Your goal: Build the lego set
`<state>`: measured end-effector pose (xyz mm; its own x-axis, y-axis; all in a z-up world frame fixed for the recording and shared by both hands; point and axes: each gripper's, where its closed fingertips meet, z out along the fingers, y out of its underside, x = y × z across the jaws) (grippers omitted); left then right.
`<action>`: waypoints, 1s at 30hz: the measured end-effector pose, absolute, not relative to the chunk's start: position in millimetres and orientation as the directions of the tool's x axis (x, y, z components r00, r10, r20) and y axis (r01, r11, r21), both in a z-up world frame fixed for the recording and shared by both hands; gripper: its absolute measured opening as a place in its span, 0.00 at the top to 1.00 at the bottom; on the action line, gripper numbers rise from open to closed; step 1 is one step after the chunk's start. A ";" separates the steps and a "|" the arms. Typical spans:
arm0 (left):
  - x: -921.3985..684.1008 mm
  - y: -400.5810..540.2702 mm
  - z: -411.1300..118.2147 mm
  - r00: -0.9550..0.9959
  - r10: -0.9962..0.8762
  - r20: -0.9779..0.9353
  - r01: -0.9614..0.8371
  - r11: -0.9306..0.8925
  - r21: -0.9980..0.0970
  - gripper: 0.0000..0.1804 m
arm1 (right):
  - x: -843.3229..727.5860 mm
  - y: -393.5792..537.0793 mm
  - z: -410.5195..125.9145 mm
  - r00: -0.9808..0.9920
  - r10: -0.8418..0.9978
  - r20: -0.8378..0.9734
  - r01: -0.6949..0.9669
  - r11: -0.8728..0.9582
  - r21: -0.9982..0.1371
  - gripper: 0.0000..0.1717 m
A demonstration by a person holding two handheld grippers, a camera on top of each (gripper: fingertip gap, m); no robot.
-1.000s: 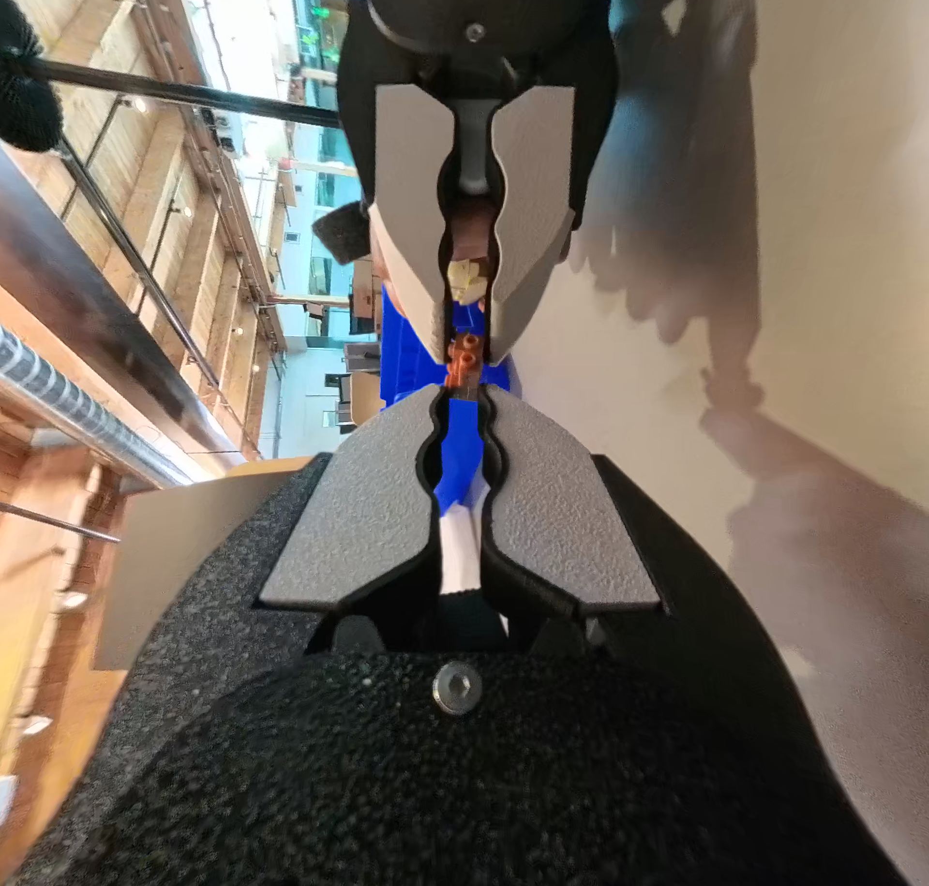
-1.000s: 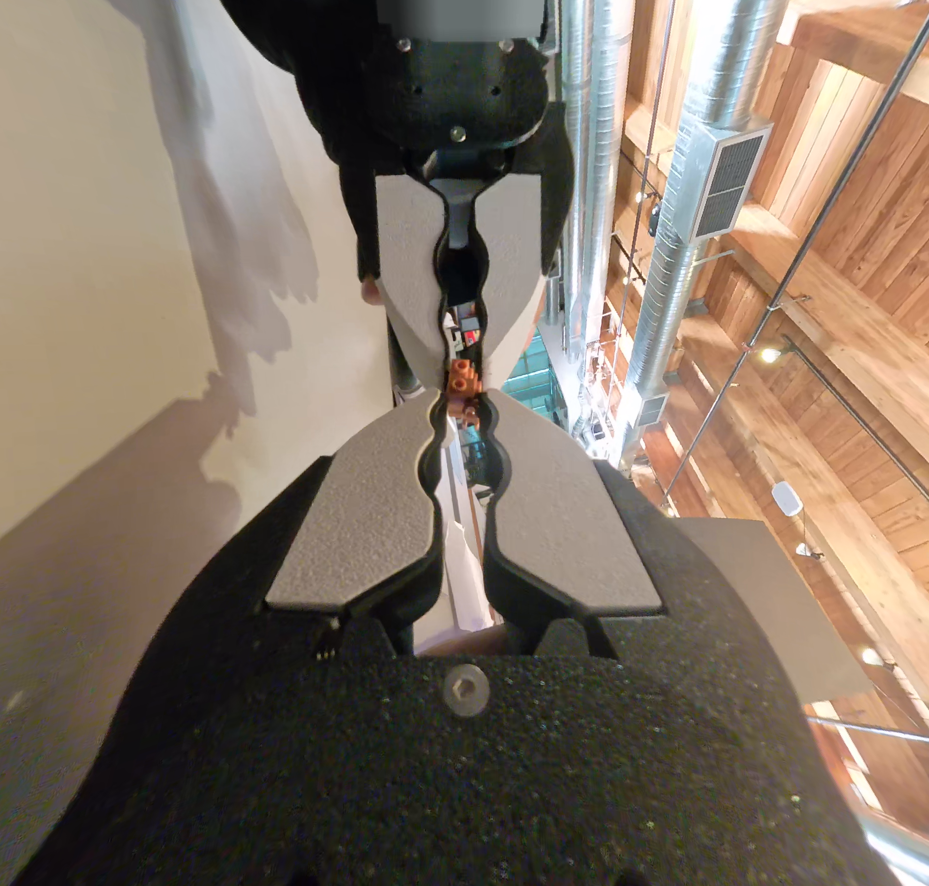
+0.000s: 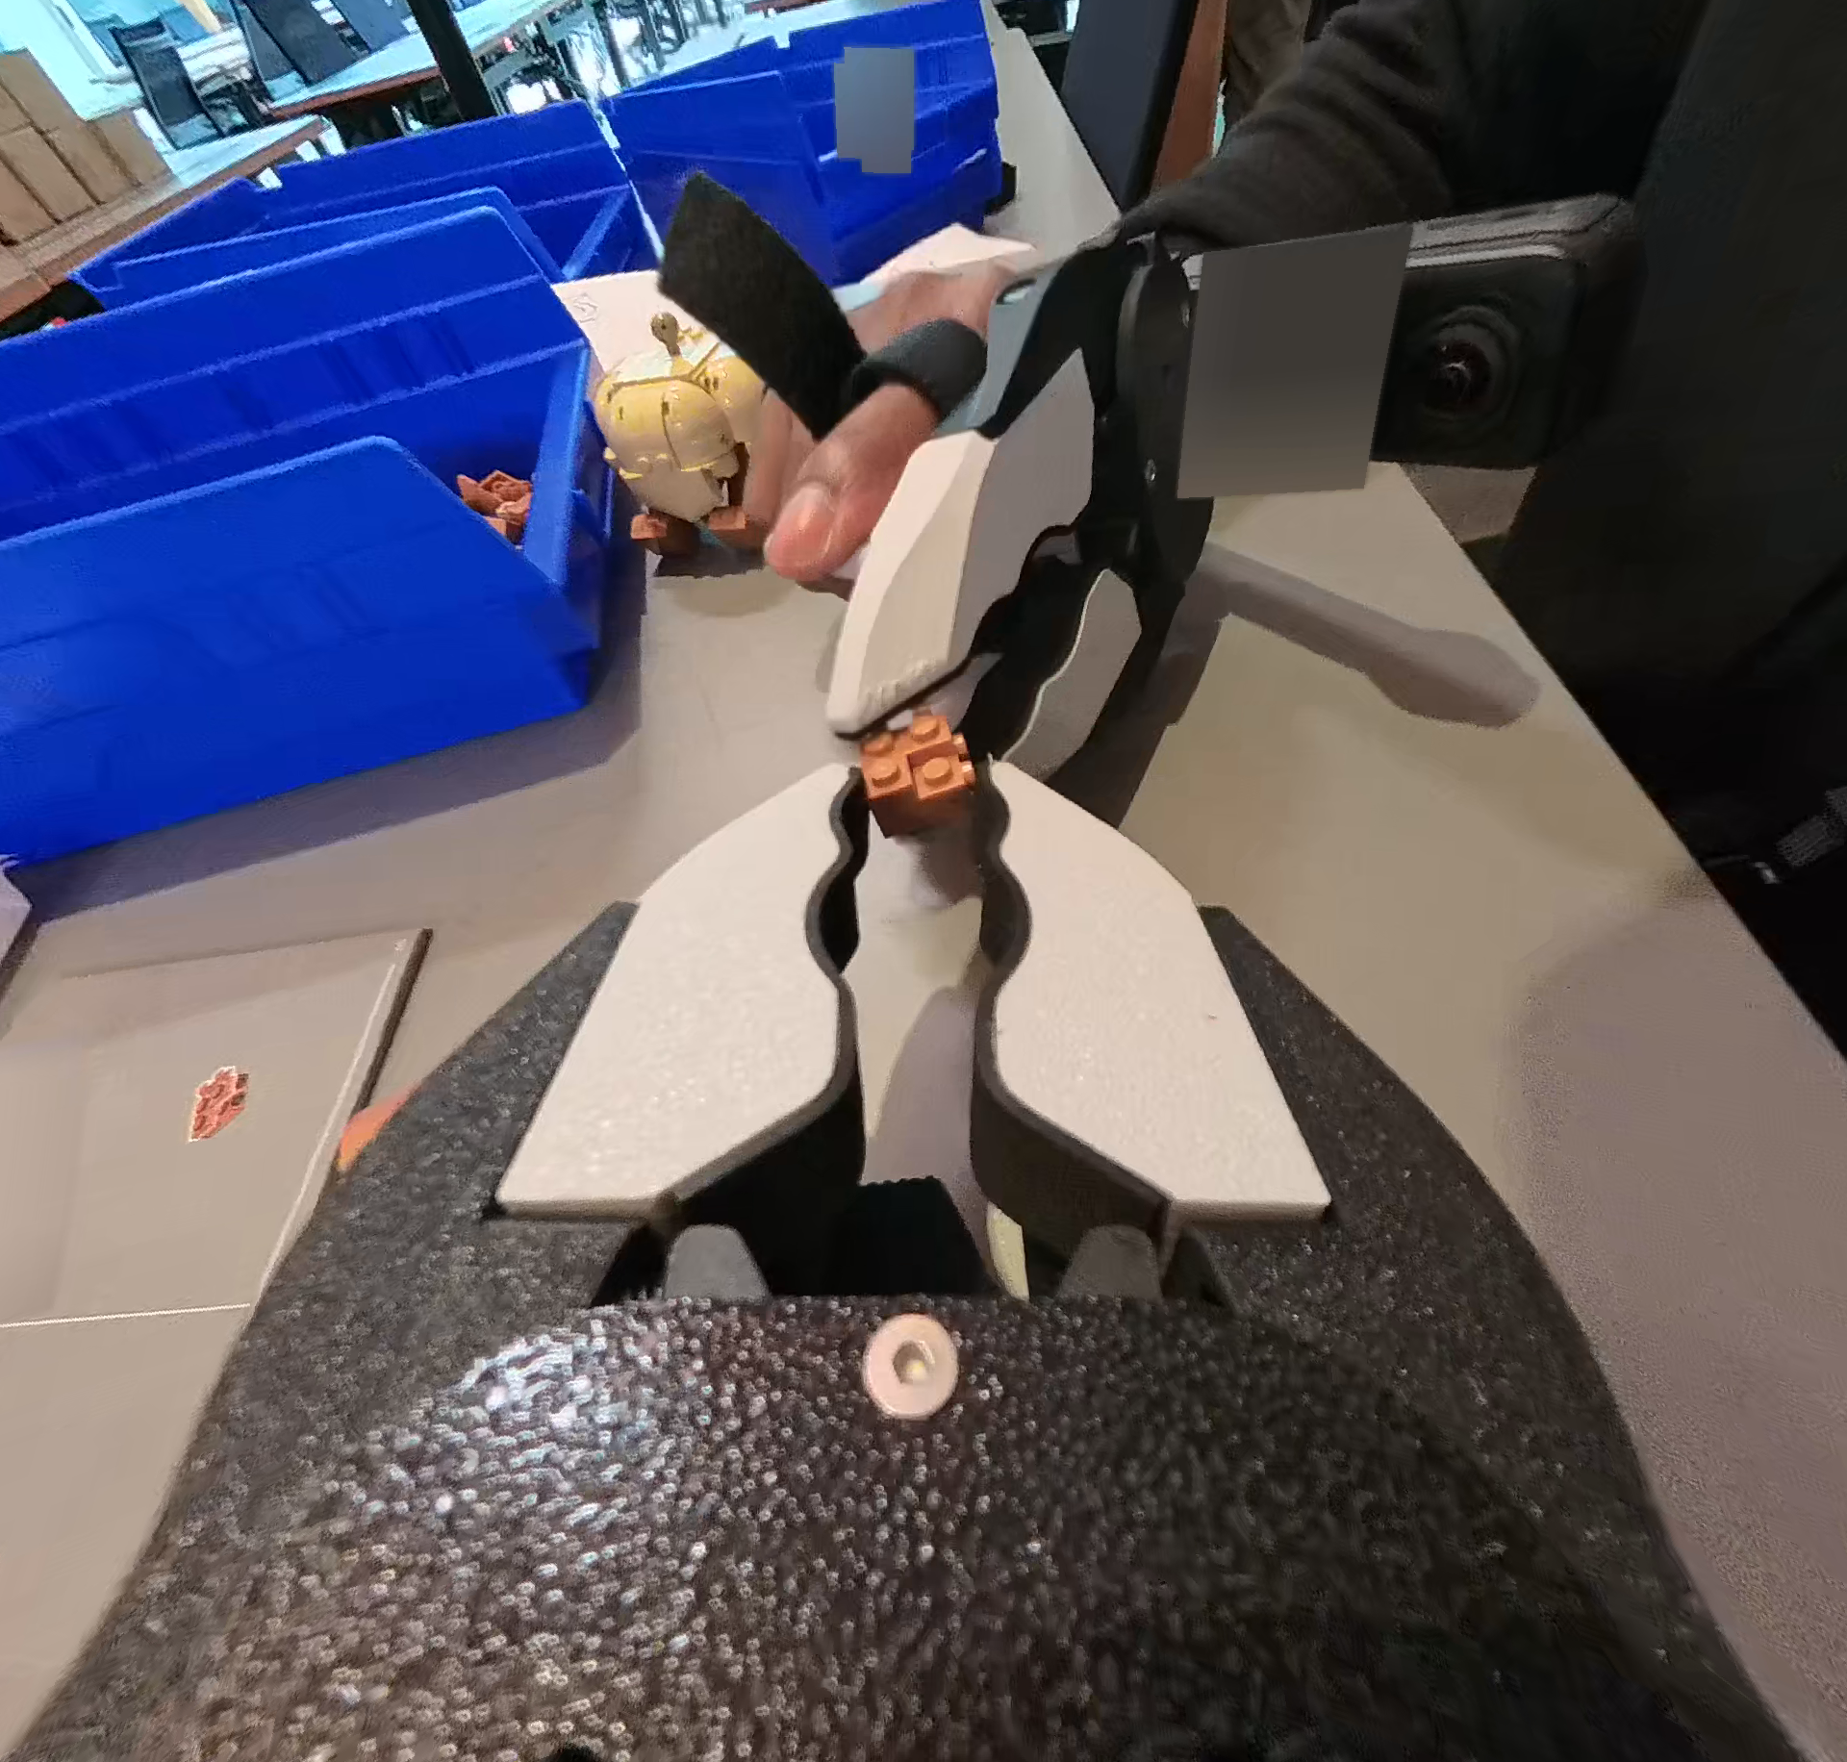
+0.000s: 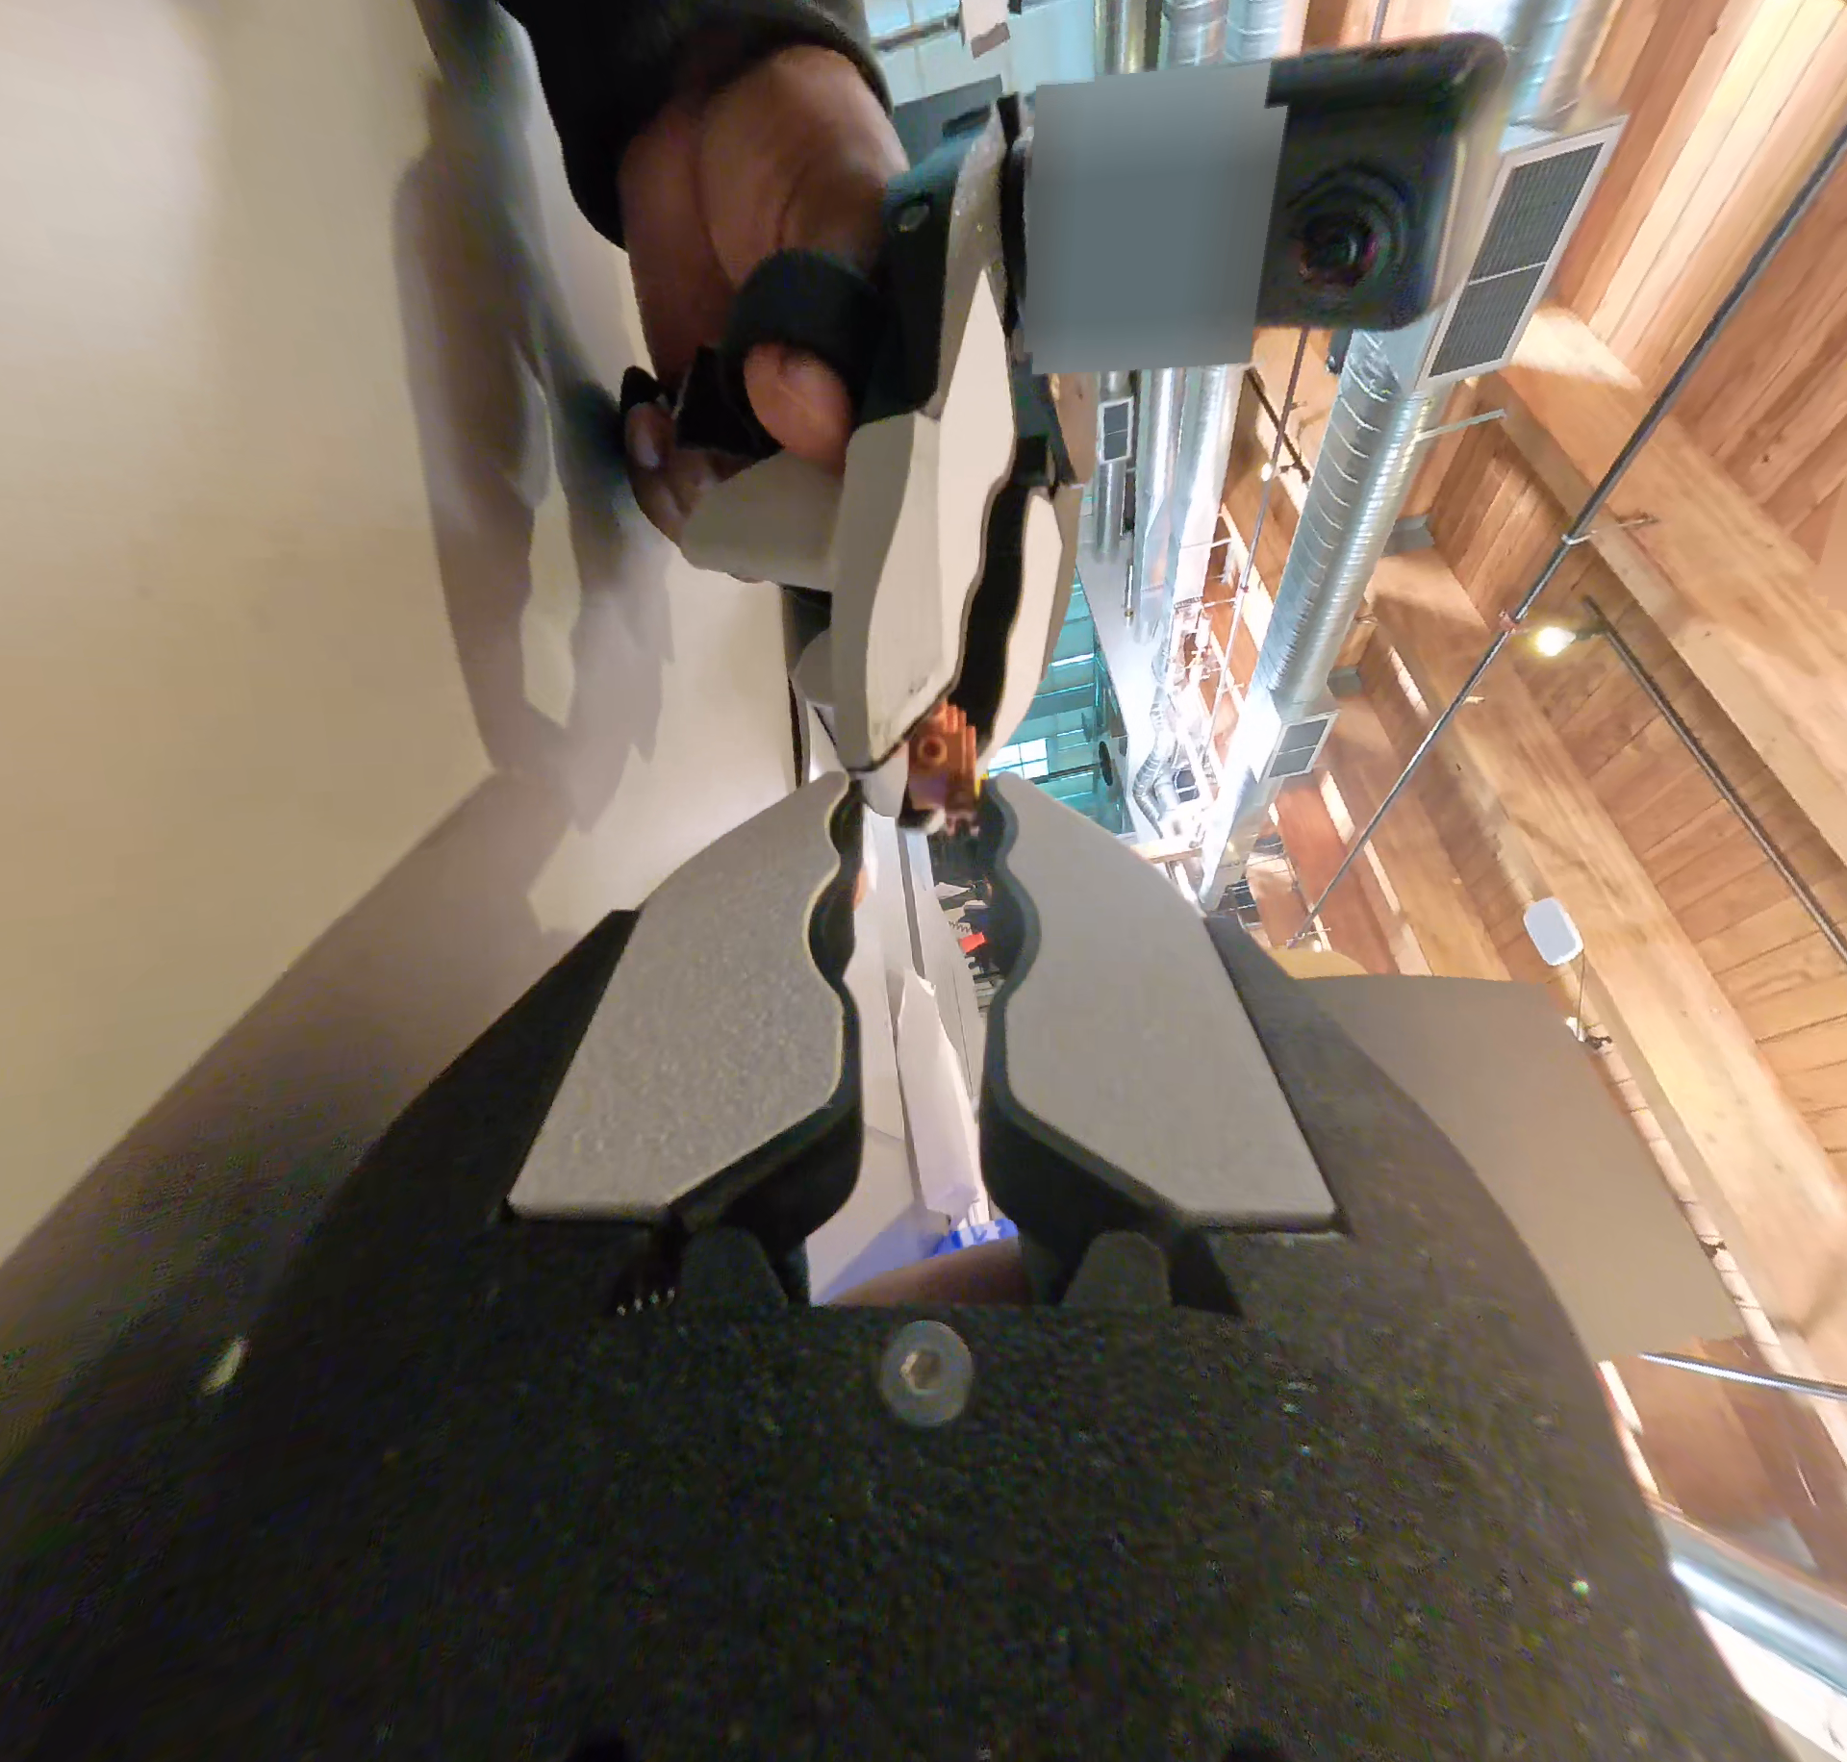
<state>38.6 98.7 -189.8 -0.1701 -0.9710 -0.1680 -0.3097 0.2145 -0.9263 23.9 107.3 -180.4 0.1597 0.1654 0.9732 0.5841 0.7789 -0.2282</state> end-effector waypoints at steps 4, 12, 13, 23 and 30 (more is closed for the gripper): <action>35.7 102.9 -195.9 -0.153 -0.977 -0.148 -0.357 0.195 -0.914 0.89 | 21.0 112.8 -185.1 0.133 0.168 0.977 0.598 0.773 -0.214 0.93; 11.0 135.5 -222.0 -0.047 -0.991 -0.127 -0.537 0.132 -0.833 0.80 | 22.9 125.0 -221.3 -0.072 0.347 0.935 0.660 0.720 -0.216 0.93; 8.2 139.2 -221.7 -0.032 -0.992 -0.120 -0.539 0.118 -0.834 0.80 | 24.4 125.6 -224.0 -0.092 0.381 0.920 0.668 0.709 -0.227 0.93; -2.4 149.2 -228.3 0.000 -0.989 -0.147 -0.579 0.120 -0.806 0.82 | 37.8 130.7 -240.8 -0.265 0.507 0.820 0.725 0.666 -0.178 0.93; -3.4 148.5 -231.3 -0.006 -0.982 -0.186 -0.594 0.153 -0.790 0.83 | 42.5 125.8 -240.4 -0.273 0.522 0.808 0.728 0.661 -0.182 0.91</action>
<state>-3.4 148.5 -231.3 -0.0059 -0.9825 -0.1863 -0.5941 0.1533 -0.7896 42.5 125.8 -240.4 -0.2727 0.5225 0.8079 0.7278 0.6612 -0.1819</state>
